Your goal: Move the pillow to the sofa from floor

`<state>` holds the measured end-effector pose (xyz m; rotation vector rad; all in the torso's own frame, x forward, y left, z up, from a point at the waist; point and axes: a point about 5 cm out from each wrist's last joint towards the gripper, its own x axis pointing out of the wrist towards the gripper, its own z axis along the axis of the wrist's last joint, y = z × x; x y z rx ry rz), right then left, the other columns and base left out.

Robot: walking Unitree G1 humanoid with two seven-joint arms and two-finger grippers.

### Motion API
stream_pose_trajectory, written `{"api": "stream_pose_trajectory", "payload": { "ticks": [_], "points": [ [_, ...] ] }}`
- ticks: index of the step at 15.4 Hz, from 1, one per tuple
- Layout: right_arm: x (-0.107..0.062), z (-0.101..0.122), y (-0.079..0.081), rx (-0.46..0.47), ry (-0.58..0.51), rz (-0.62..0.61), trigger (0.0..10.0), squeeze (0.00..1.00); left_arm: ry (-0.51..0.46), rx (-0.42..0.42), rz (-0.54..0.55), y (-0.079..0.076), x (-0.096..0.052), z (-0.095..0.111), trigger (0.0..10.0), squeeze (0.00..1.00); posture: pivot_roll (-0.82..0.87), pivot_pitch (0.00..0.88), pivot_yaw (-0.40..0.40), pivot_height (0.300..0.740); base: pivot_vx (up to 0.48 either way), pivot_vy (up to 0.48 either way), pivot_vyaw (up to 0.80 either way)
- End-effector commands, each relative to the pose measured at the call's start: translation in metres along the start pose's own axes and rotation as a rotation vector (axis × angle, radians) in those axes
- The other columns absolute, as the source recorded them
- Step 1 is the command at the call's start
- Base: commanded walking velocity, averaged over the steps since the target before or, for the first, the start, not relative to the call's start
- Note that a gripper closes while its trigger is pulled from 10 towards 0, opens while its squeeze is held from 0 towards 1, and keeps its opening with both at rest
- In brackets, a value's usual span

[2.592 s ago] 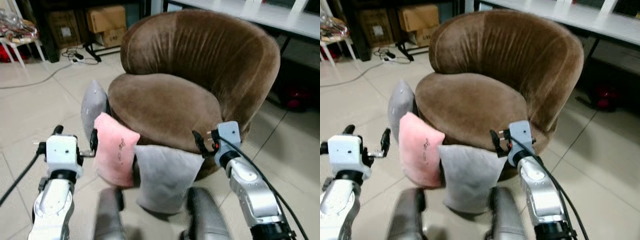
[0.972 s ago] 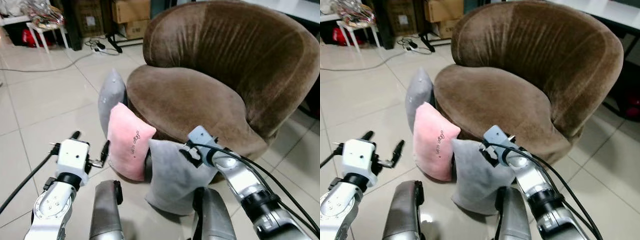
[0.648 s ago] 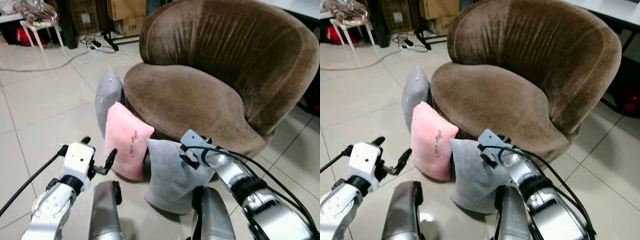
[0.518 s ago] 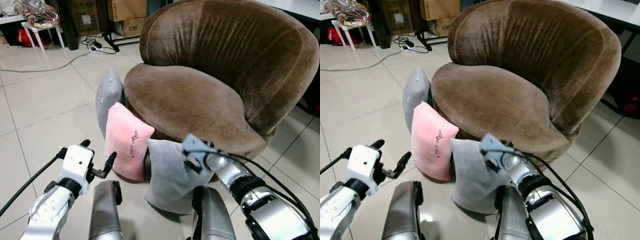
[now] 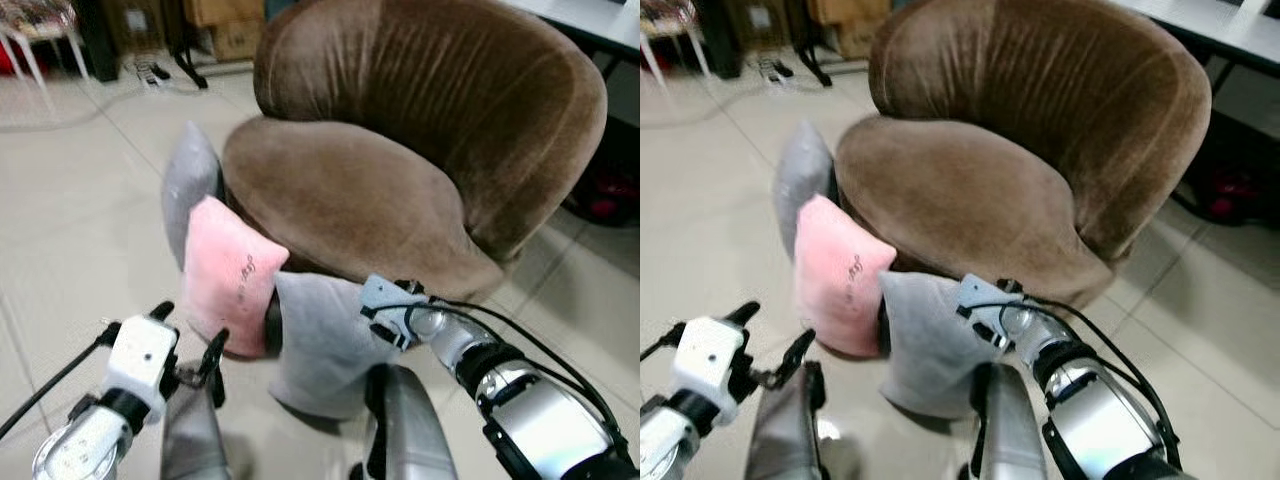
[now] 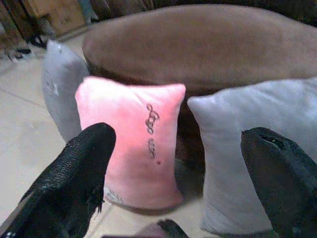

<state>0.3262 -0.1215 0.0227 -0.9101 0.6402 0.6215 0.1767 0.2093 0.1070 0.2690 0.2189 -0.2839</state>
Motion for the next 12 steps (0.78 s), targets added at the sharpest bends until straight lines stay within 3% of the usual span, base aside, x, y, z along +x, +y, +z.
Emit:
{"api": "stream_pose_trajectory", "payload": {
  "ticks": [1, 2, 3, 8, 12],
  "points": [
    [-0.001, 0.002, -0.003, -0.029, -0.004, 0.001, 10.0, 1.00, -0.024, 0.009, -0.007, -0.002, -0.005, 0.009, 10.0, 0.00, 0.01, 0.098, -0.164, 0.490, 0.000, 0.000, 0.00],
    [0.000, 0.002, -0.001, -0.049, -0.006, 0.018, 10.0, 0.69, -0.023, 0.010, -0.011, -0.005, -0.011, 0.012, 10.0, 0.00, 0.01, 0.108, -0.171, 0.490, 0.000, 0.000, 0.00],
    [0.000, 0.005, 0.001, -0.075, -0.009, 0.027, 10.0, 0.00, -0.022, 0.011, -0.020, -0.008, -0.014, 0.014, 10.0, 0.00, 0.01, 0.117, -0.178, 0.490, 0.000, 0.000, 0.00],
    [0.002, 0.025, 0.007, -0.085, -0.100, 0.002, 10.0, 0.00, 0.009, 0.030, -0.062, -0.018, -0.029, 0.014, 10.0, 0.00, 0.03, 0.145, -0.170, 0.490, 0.000, 0.000, 0.00],
    [0.003, 0.038, 0.020, -0.072, -0.205, 0.043, 10.0, 0.00, 0.003, 0.069, -0.126, -0.010, -0.024, 0.024, 10.0, 0.00, 0.03, 0.149, -0.033, 0.490, 0.000, 0.000, 0.00]
  ]
}}
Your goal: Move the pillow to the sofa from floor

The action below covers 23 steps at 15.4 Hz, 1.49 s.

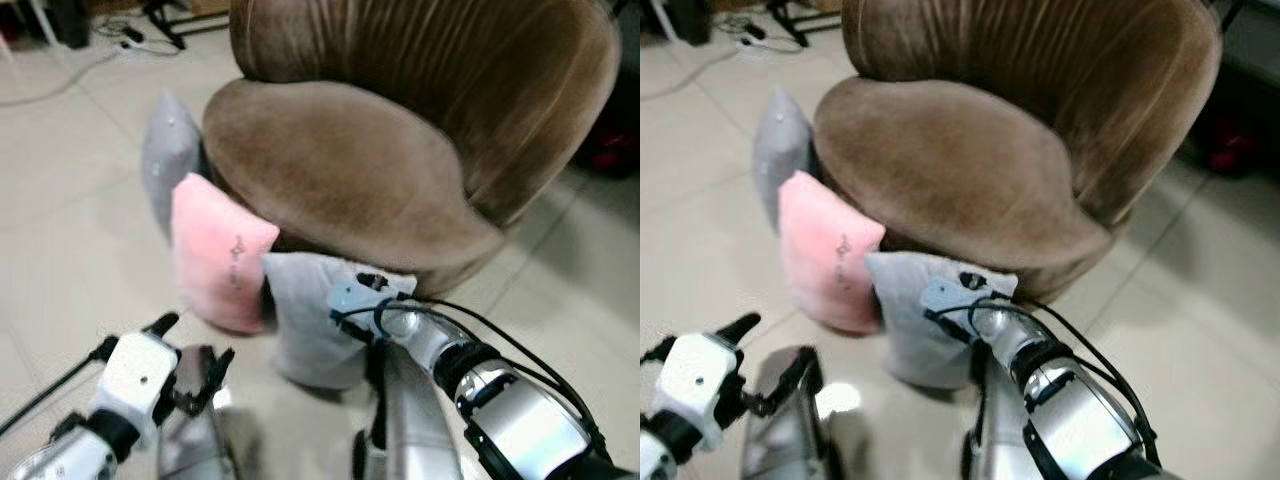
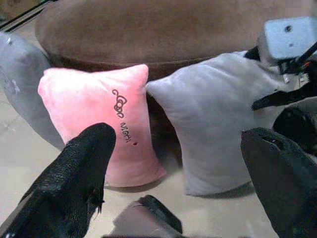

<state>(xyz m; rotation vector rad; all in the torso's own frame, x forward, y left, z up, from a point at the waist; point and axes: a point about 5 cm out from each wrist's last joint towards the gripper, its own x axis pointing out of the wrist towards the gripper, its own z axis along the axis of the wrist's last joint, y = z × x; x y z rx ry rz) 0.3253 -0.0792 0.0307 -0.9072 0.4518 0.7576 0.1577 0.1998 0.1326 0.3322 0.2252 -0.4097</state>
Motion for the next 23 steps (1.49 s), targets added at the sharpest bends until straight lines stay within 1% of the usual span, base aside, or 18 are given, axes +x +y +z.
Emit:
{"api": "stream_pose_trajectory", "payload": {
  "ticks": [1, 3, 4, 5, 6, 7, 9, 10, 11, 12, 13, 15, 17, 18, 19, 20, 22, 23],
  "points": [
    [0.000, 0.001, 0.004, 0.020, -0.033, 0.007, 10.0, 0.00, 0.000, 0.010, -0.021, 0.004, 0.000, 0.003, 10.0, 0.00, 0.03, 0.156, 0.002, 0.490, 0.000, 0.000, 0.00],
    [0.000, 0.006, 0.004, 0.019, -0.075, -0.005, 10.0, 0.00, 0.003, 0.035, -0.037, 0.011, 0.001, 0.006, 10.0, 0.00, 0.03, 0.172, 0.043, 0.490, 0.000, 0.000, 0.00],
    [-0.001, 0.010, -0.002, 0.020, -0.116, -0.048, 10.0, 0.00, 0.005, 0.045, -0.046, 0.013, 0.002, 0.008, 10.0, 0.00, 0.03, 0.177, 0.053, 0.490, 0.000, 0.000, 0.00],
    [-0.003, 0.015, -0.008, 0.019, -0.158, -0.086, 10.0, 0.68, 0.005, 0.048, -0.049, 0.014, 0.001, 0.009, 10.0, 0.00, 0.05, 0.180, 0.056, 0.490, 0.000, 0.000, 0.00],
    [-0.004, 0.019, -0.012, 0.025, -0.190, -0.099, 10.0, 1.00, 0.005, 0.051, -0.050, 0.014, 0.000, 0.011, 10.0, 0.00, 0.05, 0.180, 0.051, 0.490, 0.000, 0.000, 0.00],
    [-0.004, 0.020, -0.013, 0.028, -0.198, -0.098, 10.0, 1.00, 0.006, 0.052, -0.050, 0.014, 0.000, 0.011, 10.0, 0.00, 0.05, 0.180, 0.049, 0.490, 0.000, 0.000, 0.00],
    [-0.004, 0.022, -0.016, -0.059, -0.183, -0.106, 10.0, 1.00, 0.016, 0.057, -0.044, 0.015, -0.004, 0.010, 10.0, 0.00, 0.06, 0.178, 0.028, 0.490, 0.000, 0.000, 0.00],
    [-0.004, 0.023, -0.017, -0.067, -0.179, -0.107, 10.0, 1.00, 0.017, 0.058, -0.044, 0.015, -0.004, 0.010, 10.0, 0.00, 0.06, 0.178, 0.028, 0.490, 0.000, 0.000, 0.00],
    [-0.002, 0.026, -0.014, -0.098, -0.155, -0.095, 10.0, 0.00, 0.023, 0.059, -0.041, 0.016, -0.006, 0.009, 10.0, 0.00, 0.06, 0.177, 0.023, 0.490, 0.000, 0.000, 0.00],
    [0.001, 0.025, -0.010, -0.134, -0.105, -0.076, 10.0, 0.00, 0.030, 0.060, -0.043, 0.016, -0.008, 0.008, 10.0, 0.00, 0.06, 0.176, 0.017, 0.490, 0.000, 0.000, 0.00],
    [0.003, 0.024, -0.007, -0.147, -0.061, -0.067, 10.0, 0.00, 0.037, 0.060, -0.047, 0.017, -0.009, 0.007, 10.0, 0.00, 0.06, 0.176, 0.016, 0.490, 0.000, 0.000, 0.00],
    [0.005, 0.023, -0.004, -0.129, 0.015, -0.082, 10.0, 0.00, 0.049, 0.058, -0.059, 0.017, -0.011, 0.007, 10.0, 0.00, 0.08, 0.179, 0.011, 0.490, 0.000, 0.000, 0.00],
    [0.007, 0.020, 0.002, -0.178, 0.071, -0.047, 10.0, 0.00, 0.068, 0.047, -0.092, 0.016, -0.015, 0.006, 10.0, 0.00, 0.09, 0.177, 0.003, 0.490, 0.000, 0.000, 0.00],
    [0.007, 0.018, 0.004, -0.198, 0.092, -0.024, 5.0, 0.00, 0.083, 0.040, -0.113, 0.015, -0.018, 0.004, 10.0, 0.00, 0.09, 0.175, 0.000, 0.490, 0.000, 0.000, 0.00],
    [0.007, 0.017, 0.004, -0.201, 0.102, -0.019, 2.9, 0.00, 0.090, 0.040, -0.121, 0.014, -0.020, 0.004, 10.0, 0.00, 0.09, 0.173, -0.002, 0.490, 0.000, 0.000, 0.00],
    [0.007, 0.017, 0.004, -0.203, 0.110, -0.022, 0.0, 0.00, 0.096, 0.040, -0.126, 0.013, -0.022, 0.003, 10.0, 0.00, 0.09, 0.173, -0.003, 0.490, 0.000, 0.000, 0.00],
    [0.007, 0.018, 0.002, -0.197, 0.115, -0.037, 0.0, 0.00, 0.103, 0.034, -0.135, 0.013, -0.023, 0.003, 10.0, 0.00, 0.10, 0.173, -0.005, 0.490, 0.000, 0.000, 0.00],
    [0.007, 0.019, 0.001, -0.193, 0.111, -0.046, 0.0, 0.00, 0.118, 0.016, -0.160, 0.012, -0.025, 0.002, 10.0, 0.00, 0.10, 0.171, -0.004, 0.490, 0.000, 0.000, 0.00]
  ]
}}
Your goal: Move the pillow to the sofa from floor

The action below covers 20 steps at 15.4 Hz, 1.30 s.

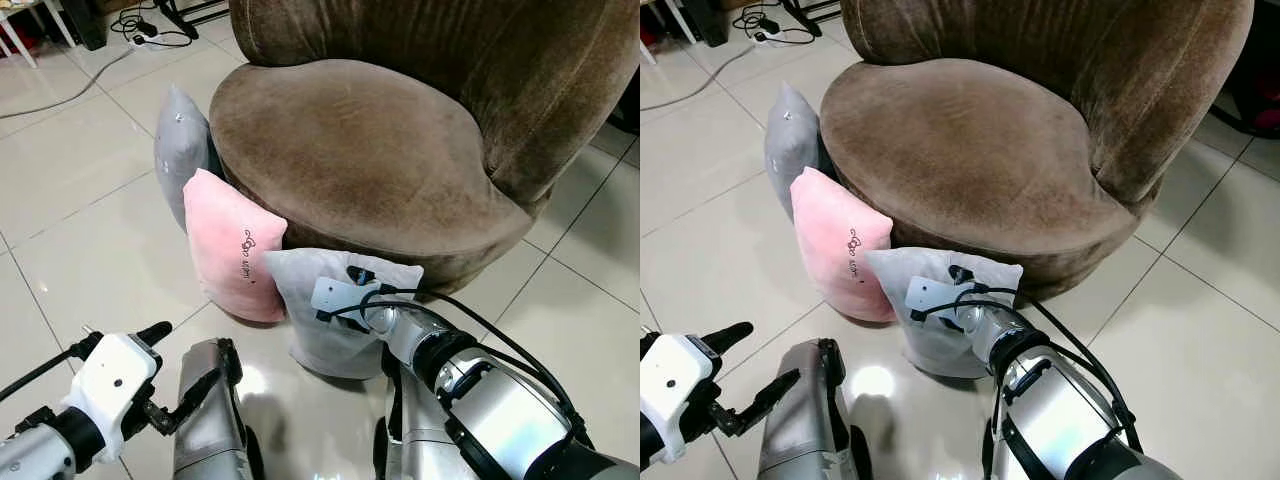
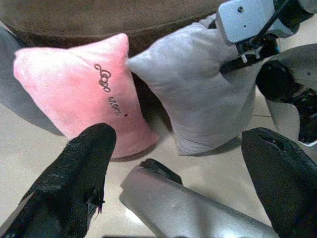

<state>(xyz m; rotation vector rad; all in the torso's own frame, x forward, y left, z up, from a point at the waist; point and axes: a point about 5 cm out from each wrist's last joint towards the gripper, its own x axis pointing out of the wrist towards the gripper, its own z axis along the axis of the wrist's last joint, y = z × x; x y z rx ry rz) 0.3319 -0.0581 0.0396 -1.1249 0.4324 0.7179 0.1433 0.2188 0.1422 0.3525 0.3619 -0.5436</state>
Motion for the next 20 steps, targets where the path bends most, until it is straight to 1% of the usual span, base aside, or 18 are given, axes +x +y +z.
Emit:
{"api": "stream_pose_trajectory", "payload": {
  "ticks": [1, 2, 7, 13, 20],
  "points": [
    [0.000, -0.001, 0.003, -0.004, 0.017, 0.011, 0.0, 0.00, 0.023, -0.010, -0.042, -0.004, -0.005, 0.000, 10.0, 0.00, 0.10, 0.171, -0.004, 0.490, 0.000, 0.000, 0.00],
    [0.001, 0.001, 0.004, 0.009, 0.008, 0.012, 0.0, 0.00, 0.035, -0.012, -0.065, -0.006, -0.006, -0.002, 10.0, 0.00, 0.10, 0.169, -0.003, 0.490, 0.000, 0.000, 0.00],
    [0.001, 0.003, 0.011, 0.052, -0.003, 0.026, 0.0, 0.00, 0.026, -0.019, -0.059, -0.004, -0.005, 0.000, 10.0, 0.00, 0.10, 0.167, 0.001, 0.490, 0.000, 0.000, 0.00],
    [0.002, 0.004, 0.017, 0.052, -0.007, 0.035, 0.0, 0.00, 0.026, -0.026, -0.077, -0.006, -0.004, 0.002, 10.0, 0.00, 0.10, 0.167, -0.003, 0.490, 0.000, 0.000, 0.00],
    [0.002, 0.004, 0.017, 0.043, -0.009, 0.036, 0.0, 0.00, 0.030, -0.032, -0.065, -0.009, -0.006, 0.001, 10.0, 0.00, 0.11, 0.160, -0.022, 0.490, 0.000, 0.000, 0.00]
  ]
}}
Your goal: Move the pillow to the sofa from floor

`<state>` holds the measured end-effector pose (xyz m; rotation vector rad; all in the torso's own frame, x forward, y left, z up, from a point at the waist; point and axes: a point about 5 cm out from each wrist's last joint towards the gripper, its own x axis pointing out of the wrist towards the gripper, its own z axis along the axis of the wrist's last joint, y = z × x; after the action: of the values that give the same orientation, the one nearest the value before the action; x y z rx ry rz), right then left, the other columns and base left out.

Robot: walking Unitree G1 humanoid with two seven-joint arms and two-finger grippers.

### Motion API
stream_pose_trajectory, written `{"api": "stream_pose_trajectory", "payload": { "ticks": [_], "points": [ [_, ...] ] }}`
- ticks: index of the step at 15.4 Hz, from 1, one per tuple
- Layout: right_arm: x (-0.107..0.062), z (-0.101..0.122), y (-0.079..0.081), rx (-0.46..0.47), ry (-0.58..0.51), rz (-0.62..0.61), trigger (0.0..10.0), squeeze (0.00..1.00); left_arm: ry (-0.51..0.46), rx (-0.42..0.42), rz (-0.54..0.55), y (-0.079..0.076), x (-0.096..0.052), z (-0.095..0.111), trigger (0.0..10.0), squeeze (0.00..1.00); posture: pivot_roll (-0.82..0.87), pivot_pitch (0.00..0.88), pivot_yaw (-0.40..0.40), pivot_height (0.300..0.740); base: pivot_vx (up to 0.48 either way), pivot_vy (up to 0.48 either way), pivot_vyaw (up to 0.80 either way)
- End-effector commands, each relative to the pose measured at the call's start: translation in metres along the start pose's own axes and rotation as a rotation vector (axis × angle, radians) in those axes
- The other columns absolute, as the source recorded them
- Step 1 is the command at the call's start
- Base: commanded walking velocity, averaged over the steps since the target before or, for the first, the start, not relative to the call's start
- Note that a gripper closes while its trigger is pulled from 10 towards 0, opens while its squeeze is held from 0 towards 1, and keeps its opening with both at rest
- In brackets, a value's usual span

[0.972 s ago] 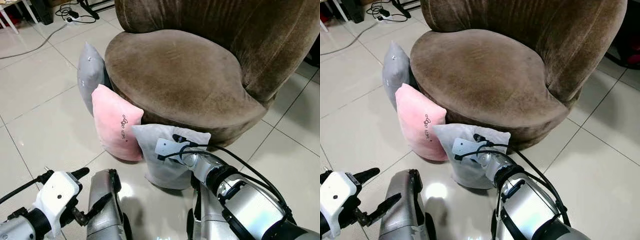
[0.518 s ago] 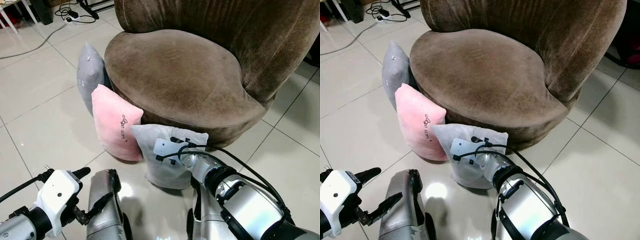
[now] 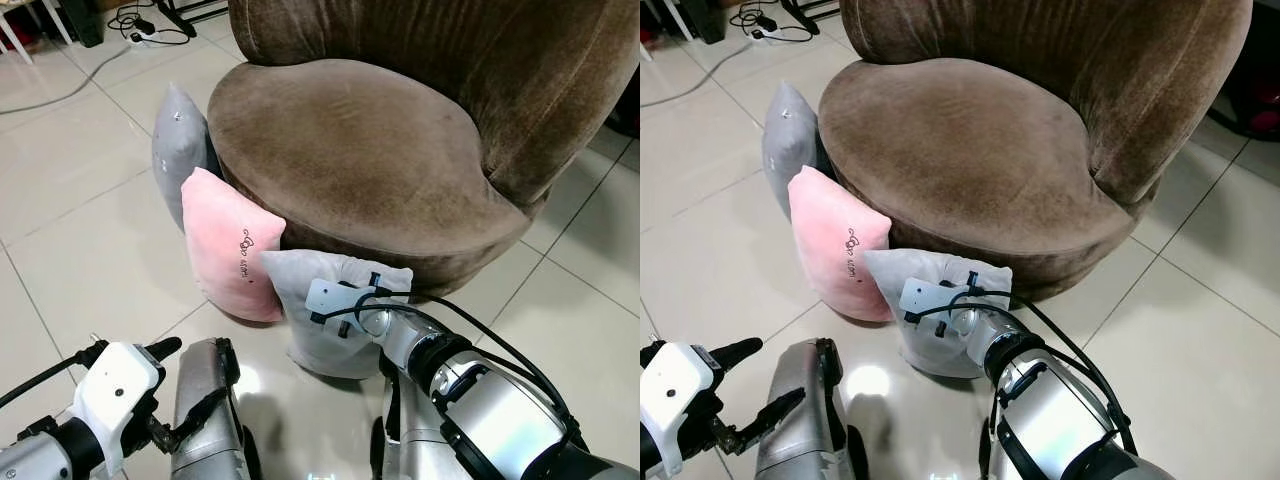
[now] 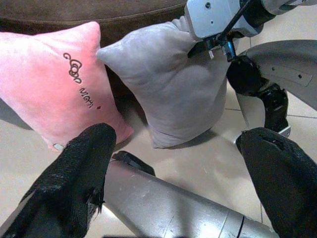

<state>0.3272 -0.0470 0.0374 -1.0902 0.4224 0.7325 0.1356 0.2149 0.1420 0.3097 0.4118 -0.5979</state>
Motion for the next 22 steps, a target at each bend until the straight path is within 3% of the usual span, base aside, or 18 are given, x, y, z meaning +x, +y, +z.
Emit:
{"api": "stream_pose_trajectory", "payload": {
  "ticks": [1, 8, 13, 14, 16, 17, 18, 21, 22],
  "points": [
    [0.000, -0.005, 0.010, 0.016, 0.017, 0.028, 0.0, 0.00, 0.003, 0.009, 0.006, -0.001, -0.002, 0.001, 10.0, 0.00, 0.11, 0.160, -0.024, 0.490, 0.000, 0.000, 0.00],
    [0.000, -0.006, 0.008, 0.035, 0.008, 0.026, 0.0, 0.00, -0.005, -0.006, 0.007, -0.006, 0.004, -0.001, 10.0, 0.00, 0.09, 0.143, -0.025, 0.490, 0.000, 0.000, 0.00],
    [0.000, -0.003, 0.009, 0.109, -0.022, 0.015, 0.0, 0.00, -0.009, -0.002, 0.017, -0.004, 0.007, -0.004, 10.0, 0.00, 0.09, 0.094, -0.021, 0.490, 0.000, 0.000, 0.00],
    [0.000, 0.004, 0.004, 0.228, -0.081, 0.004, 0.0, 0.00, -0.019, -0.002, 0.038, -0.001, 0.009, -0.003, 10.0, 0.00, 0.09, 0.076, -0.026, 0.490, 0.000, 0.000, 0.00],
    [-0.006, 0.021, -0.022, 0.580, -0.293, -0.047, 0.0, 0.00, -0.074, -0.037, 0.120, 0.006, 0.014, 0.002, 10.0, 0.00, 0.09, 0.011, -0.032, 0.490, 0.000, 0.000, 0.00],
    [-0.011, 0.019, -0.039, 0.793, -0.388, -0.084, 0.0, 0.00, -0.125, -0.064, 0.177, 0.011, 0.017, 0.007, 10.0, 0.00, 0.08, 0.000, -0.030, 0.490, 0.000, 0.000, 0.00],
    [-0.018, 0.014, -0.051, 0.912, -0.470, -0.102, 0.0, 0.00, -0.167, -0.090, 0.224, 0.015, 0.020, 0.013, 10.0, 0.00, 0.09, 0.000, -0.033, 0.490, 0.000, 0.000, 0.00],
    [-0.040, -0.004, -0.073, 0.940, -0.588, -0.161, 0.0, 0.00, -0.230, -0.100, 0.271, 0.026, 0.032, 0.022, 10.0, 0.00, 0.05, 0.000, -0.032, 0.490, 0.000, 0.000, 0.00],
    [-0.060, -0.012, -0.092, 0.927, -0.658, -0.221, 0.0, 0.00, -0.268, -0.102, 0.307, 0.028, 0.038, 0.029, 10.0, 0.00, 0.05, 0.000, -0.036, 0.490, 0.000, 0.000, 0.00]
  ]
}}
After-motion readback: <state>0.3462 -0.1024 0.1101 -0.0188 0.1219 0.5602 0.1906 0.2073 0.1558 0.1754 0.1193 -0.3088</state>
